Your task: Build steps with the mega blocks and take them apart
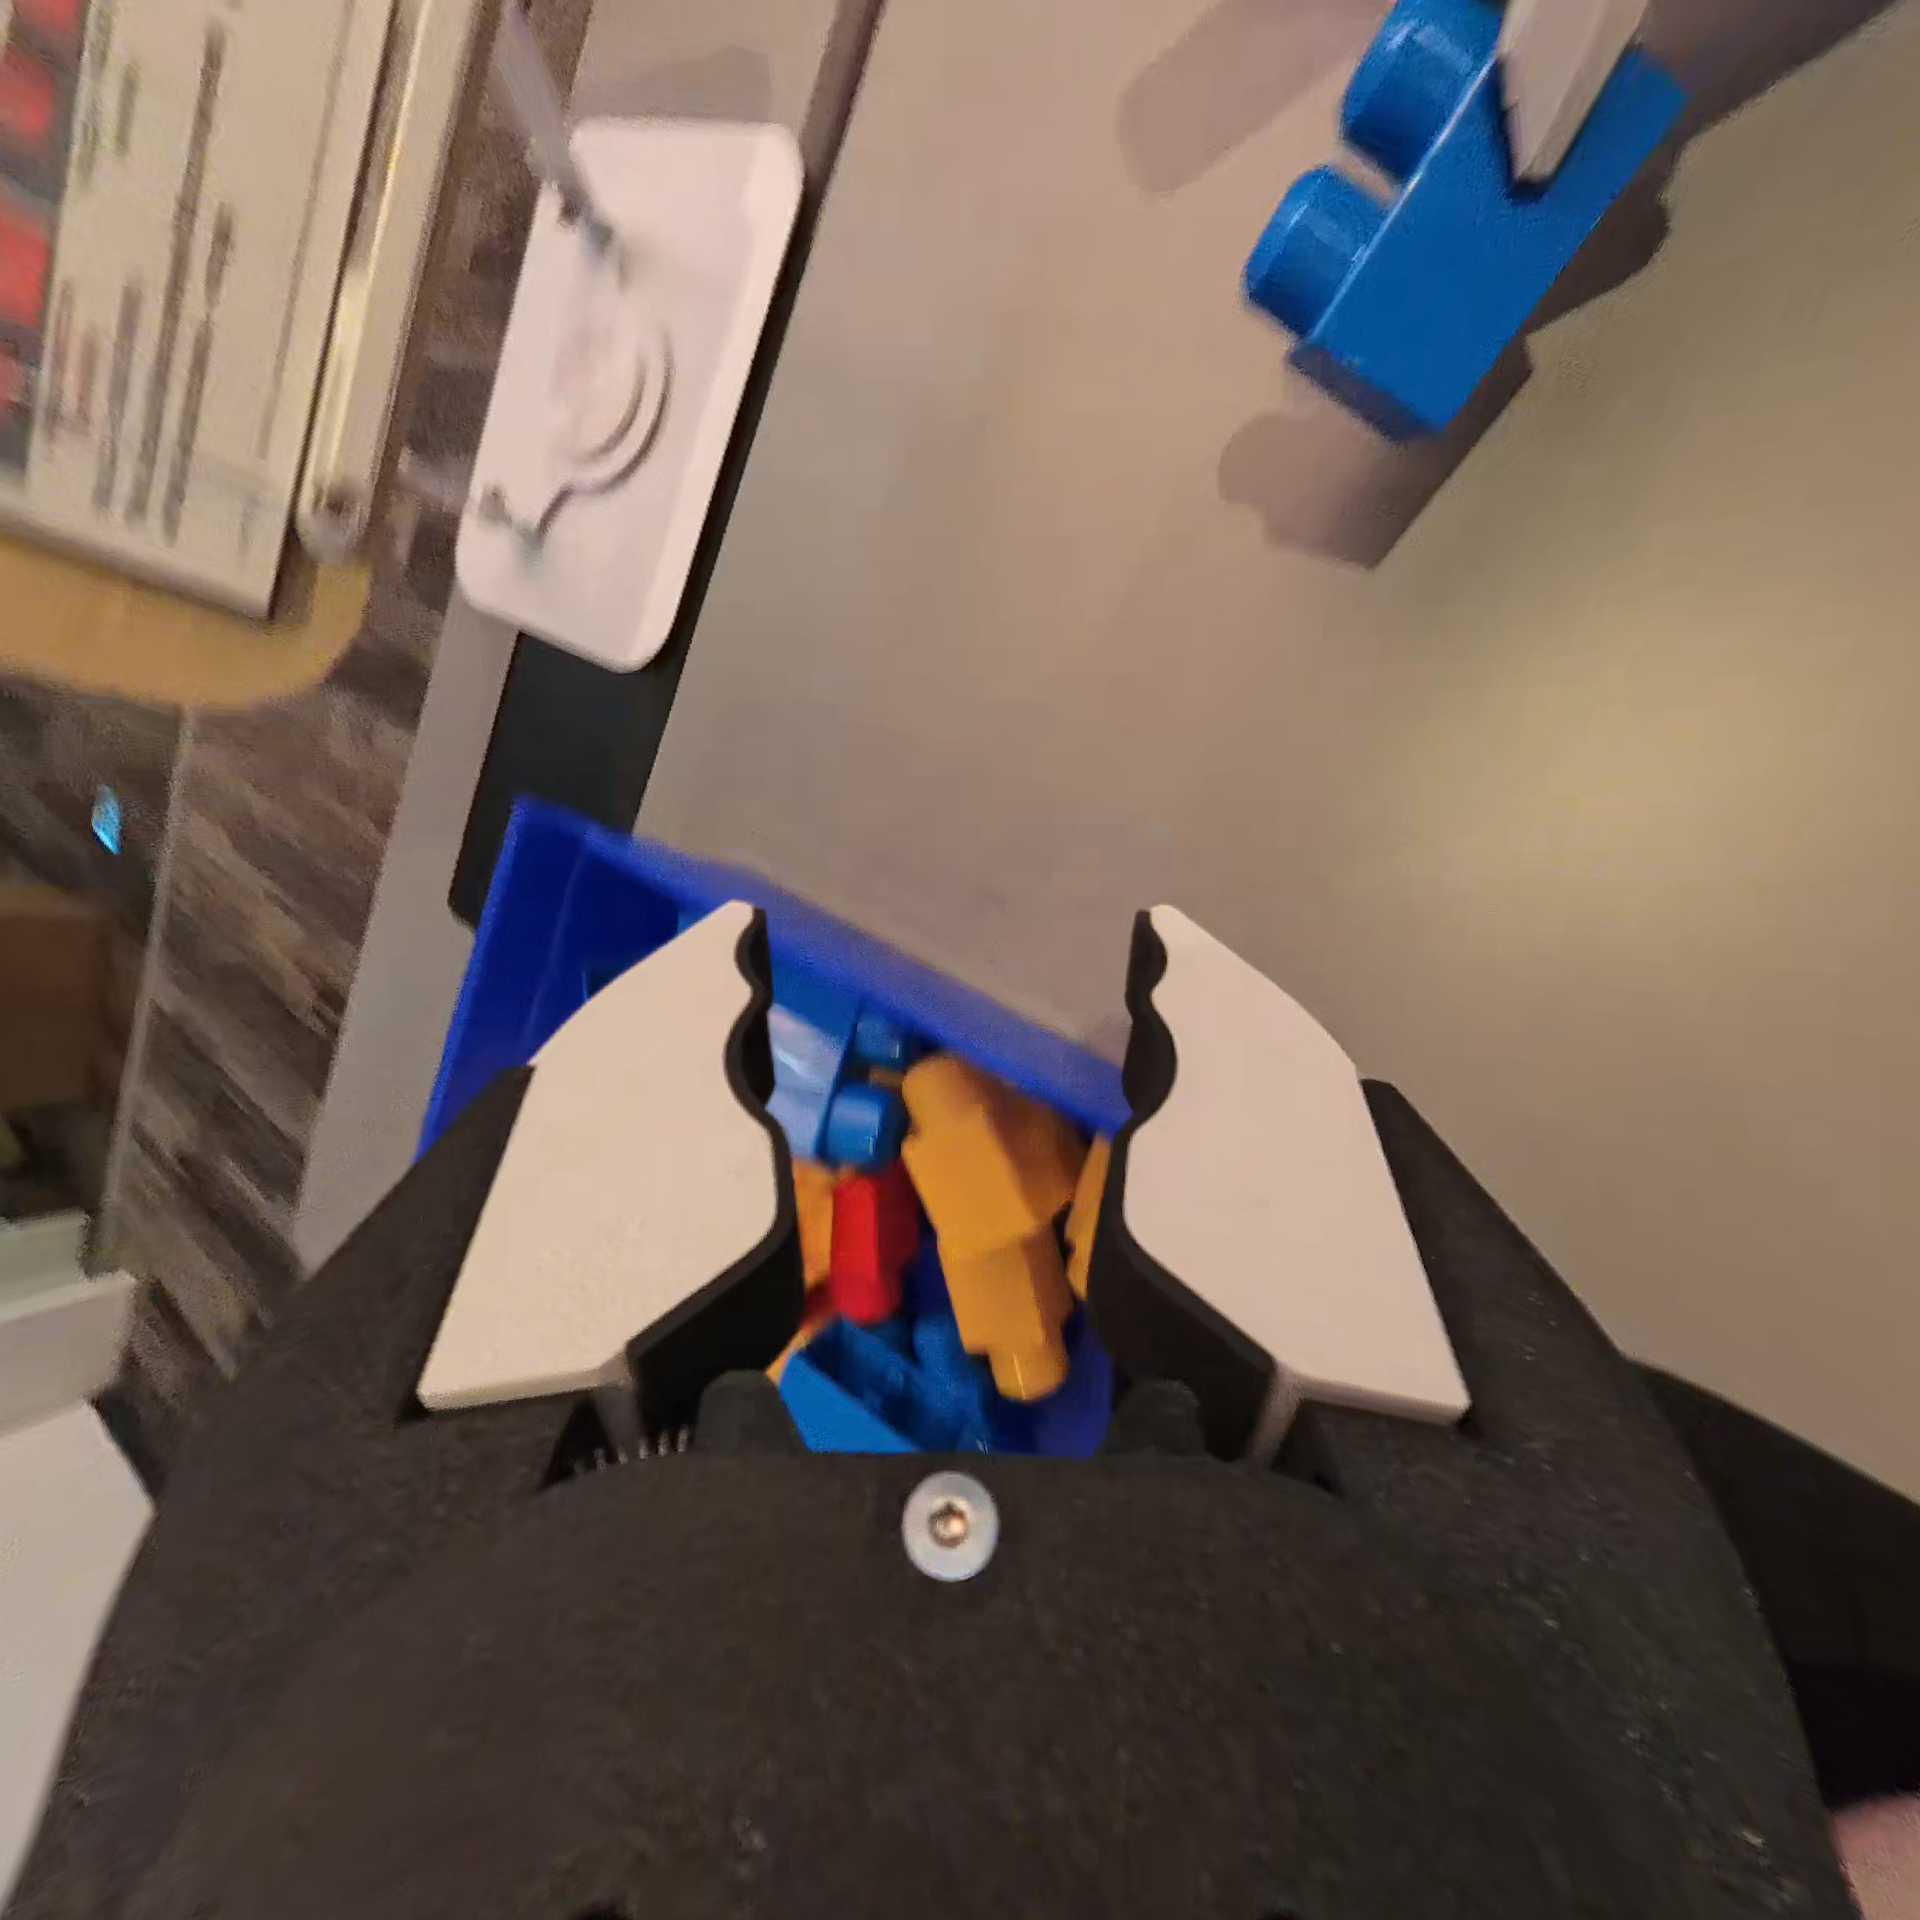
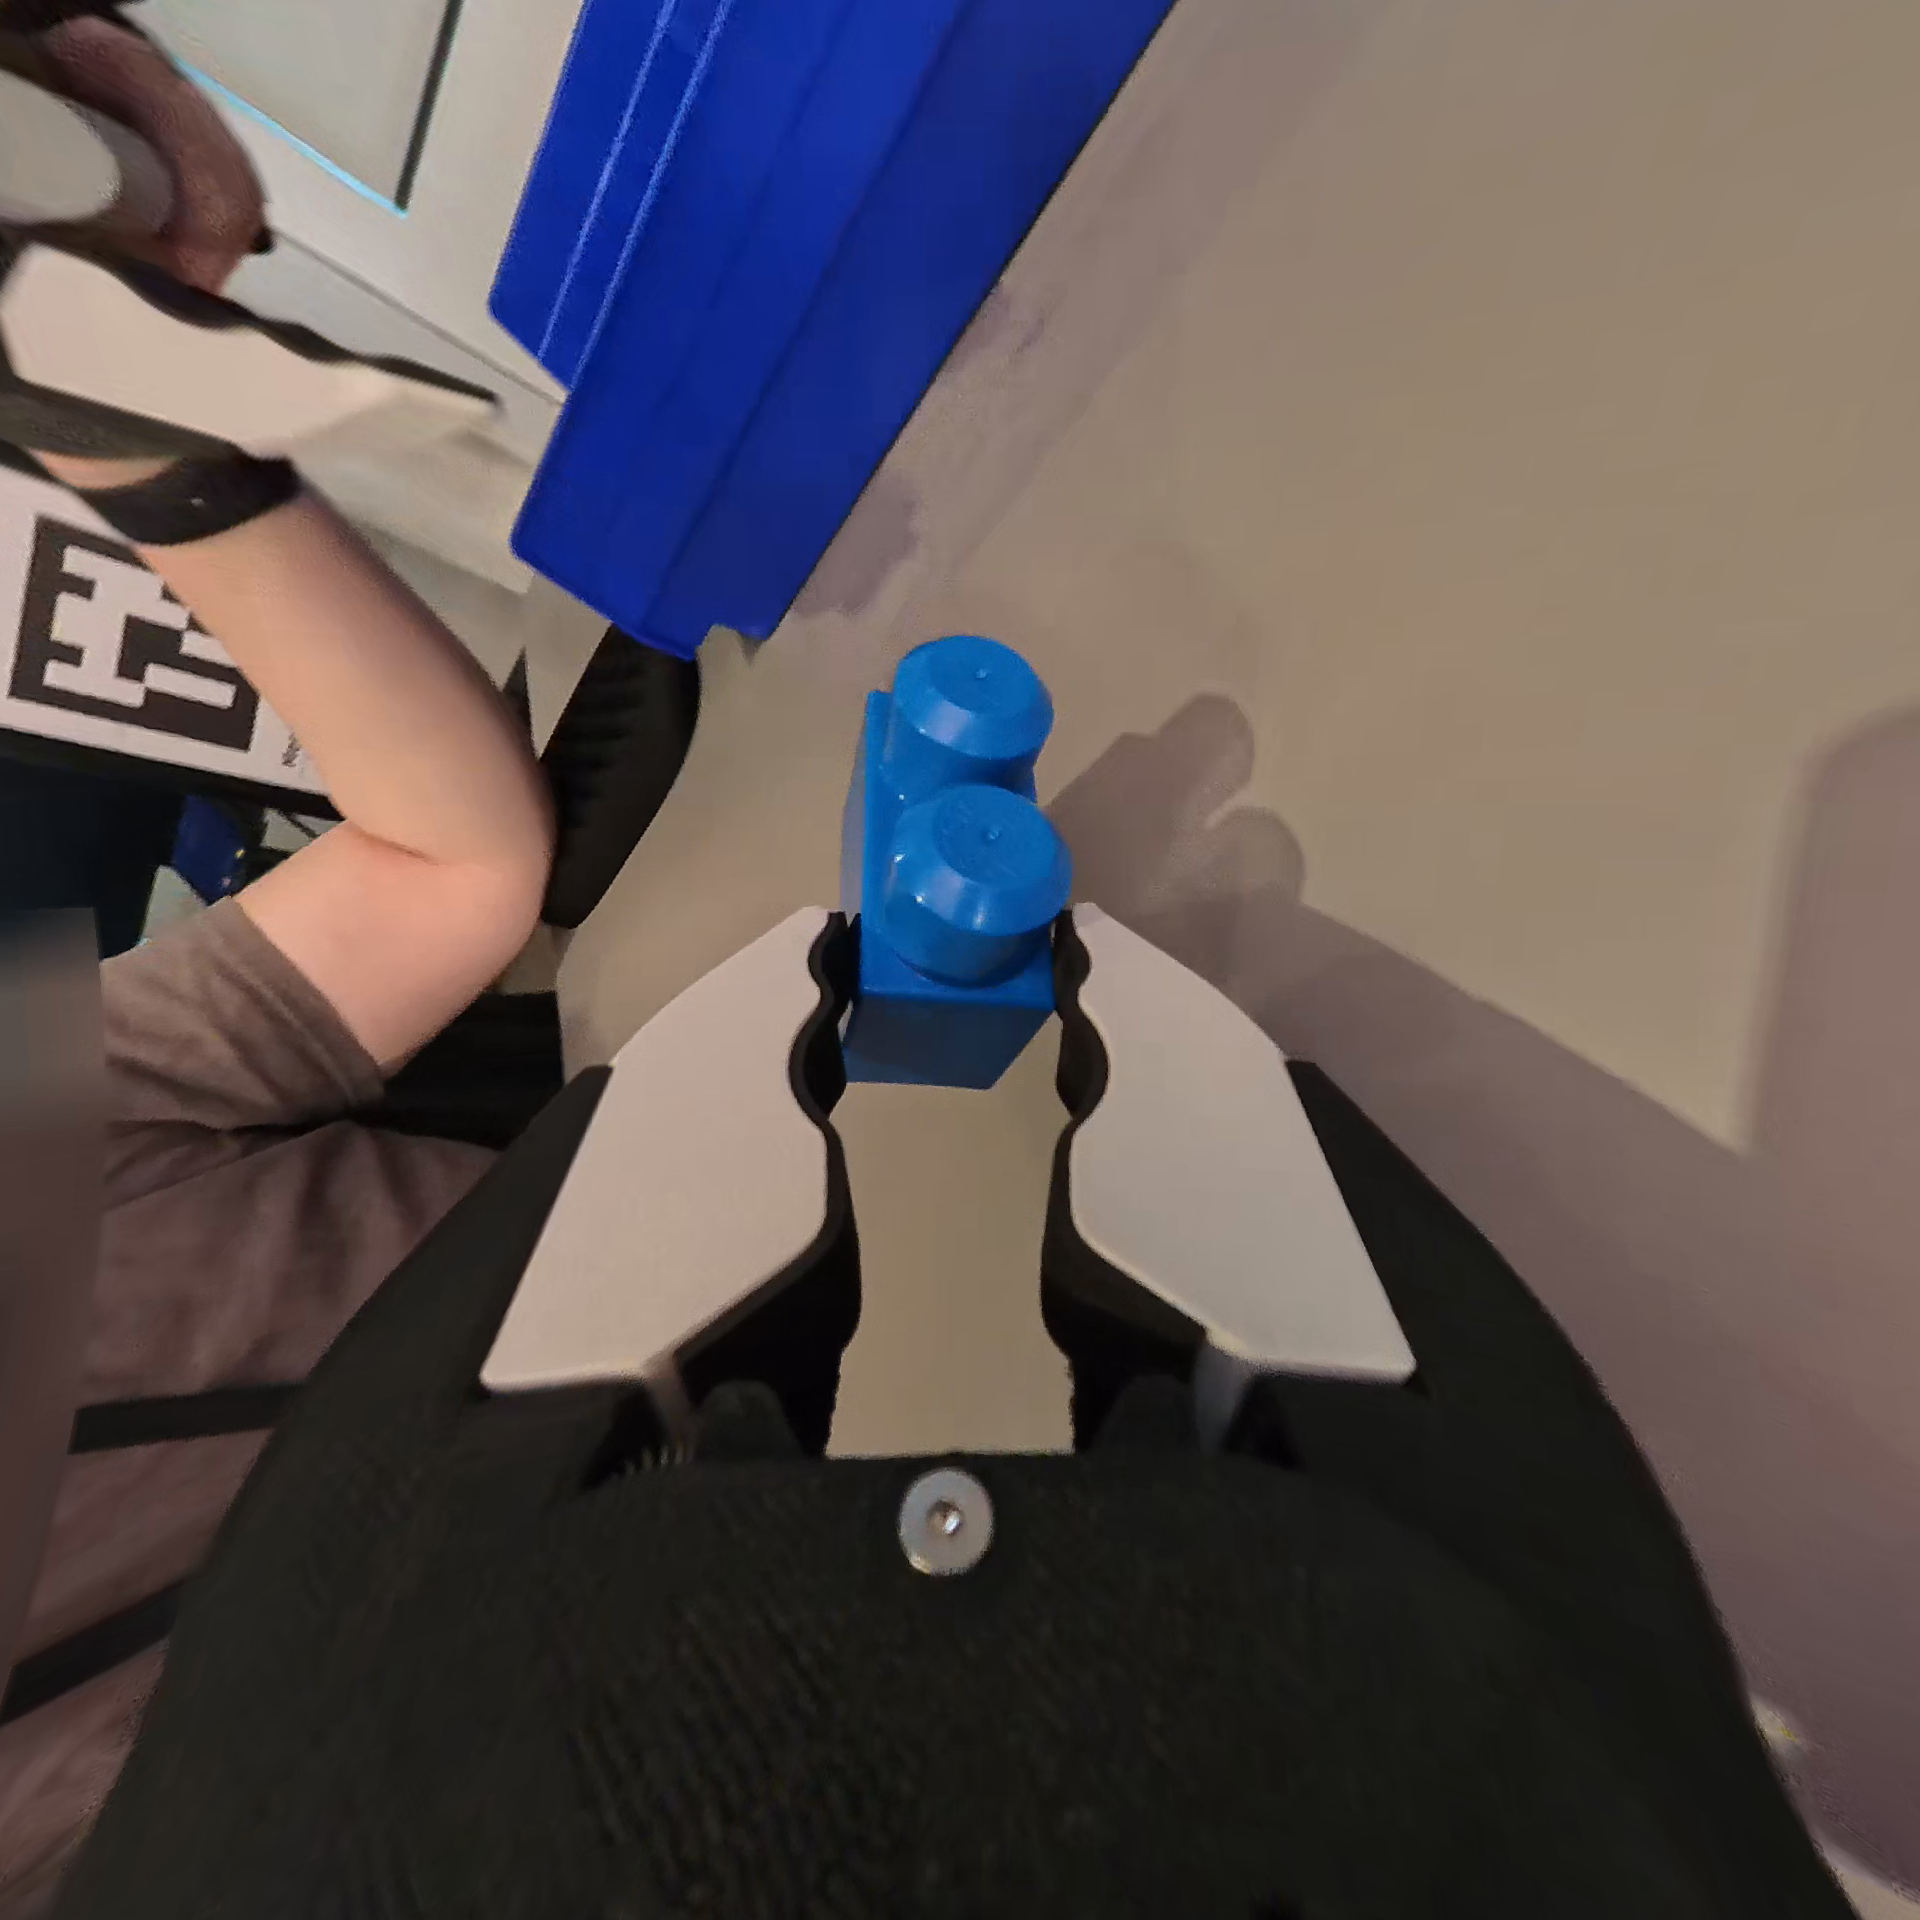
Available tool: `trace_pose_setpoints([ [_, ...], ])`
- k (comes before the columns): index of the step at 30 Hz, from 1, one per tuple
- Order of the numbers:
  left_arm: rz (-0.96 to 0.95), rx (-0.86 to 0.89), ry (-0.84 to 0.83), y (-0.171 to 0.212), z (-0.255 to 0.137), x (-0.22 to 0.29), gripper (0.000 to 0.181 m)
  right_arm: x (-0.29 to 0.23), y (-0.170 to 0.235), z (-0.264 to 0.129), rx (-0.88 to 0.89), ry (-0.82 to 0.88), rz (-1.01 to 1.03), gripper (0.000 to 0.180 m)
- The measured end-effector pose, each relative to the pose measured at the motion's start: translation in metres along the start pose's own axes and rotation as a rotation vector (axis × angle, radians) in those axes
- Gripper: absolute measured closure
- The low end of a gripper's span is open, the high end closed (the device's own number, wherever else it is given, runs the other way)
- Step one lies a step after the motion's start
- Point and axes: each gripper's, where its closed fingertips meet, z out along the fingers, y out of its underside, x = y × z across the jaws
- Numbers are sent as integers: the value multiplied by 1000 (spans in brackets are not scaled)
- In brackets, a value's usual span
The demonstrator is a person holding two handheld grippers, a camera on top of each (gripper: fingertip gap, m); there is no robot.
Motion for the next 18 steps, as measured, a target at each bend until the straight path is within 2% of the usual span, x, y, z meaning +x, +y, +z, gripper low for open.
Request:
trace_pose_setpoints([
  [2,-93,-57,16,32,-14,-7,115,7,-3,3,33,10,19,141],
  [4,-166,-142,104,66,-21,3,115,14,-4,7,59,15,43,141],
  [8,-277,-286,206,118,-16,14,121,32,-3,12,90,46,82,141],
  [13,-331,-357,269,127,4,18,114,43,1,15,82,103,52,141],
  [18,-341,-330,285,111,27,14,115,48,0,15,68,190,-41,133],
])
